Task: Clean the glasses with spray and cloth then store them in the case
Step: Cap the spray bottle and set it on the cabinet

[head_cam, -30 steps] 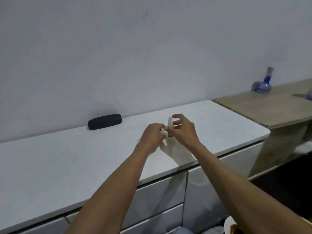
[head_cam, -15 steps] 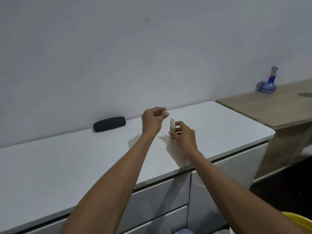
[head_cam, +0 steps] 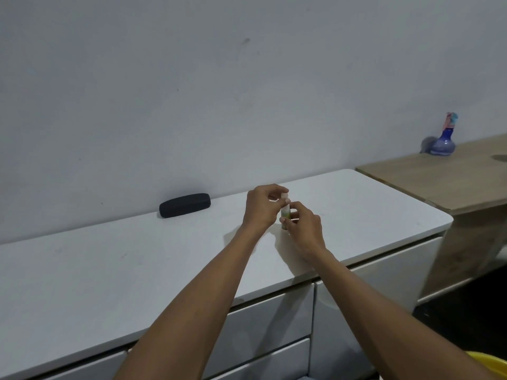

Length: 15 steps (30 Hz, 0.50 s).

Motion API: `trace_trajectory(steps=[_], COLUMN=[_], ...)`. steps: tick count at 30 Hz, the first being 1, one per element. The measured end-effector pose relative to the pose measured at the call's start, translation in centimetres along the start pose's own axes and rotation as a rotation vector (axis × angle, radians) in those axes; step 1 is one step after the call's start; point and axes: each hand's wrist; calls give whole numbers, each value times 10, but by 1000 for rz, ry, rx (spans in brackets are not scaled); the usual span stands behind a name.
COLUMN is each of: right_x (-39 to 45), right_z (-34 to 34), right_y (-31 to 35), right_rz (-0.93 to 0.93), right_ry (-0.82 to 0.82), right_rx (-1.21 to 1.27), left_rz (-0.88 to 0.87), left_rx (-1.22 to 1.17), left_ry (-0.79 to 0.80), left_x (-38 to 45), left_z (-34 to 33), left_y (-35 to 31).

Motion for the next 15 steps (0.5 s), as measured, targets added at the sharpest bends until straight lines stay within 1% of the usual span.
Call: trace_trajectory(steps=[2, 4, 7, 12, 15], right_x=[0, -1, 0, 9, 19], right_z=[0, -1, -3, -7, -18], right_y=[0, -1, -1, 6, 15], right_rz=[1, 1, 3, -2, 16], right_ry=[-3, -11, -20, -30, -7], right_rx=[-2, -20, -61, -100, -76], left_rz=[11, 61, 137, 315, 432], left_rx=[-11, -28, 26, 202, 418], left_ry=[4, 43, 94, -37, -77], left_x=[0, -2, -11, -36, -46], left_z=[-1, 2, 13, 48, 76], left_y=[3, 7, 21, 61, 82])
Point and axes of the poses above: each hand's wrist, its own x-axis towards the middle knuckle, its own z-axis out of the back of the hand, y = z × x, and after that the axes turned 12 degrees about y, right-handed
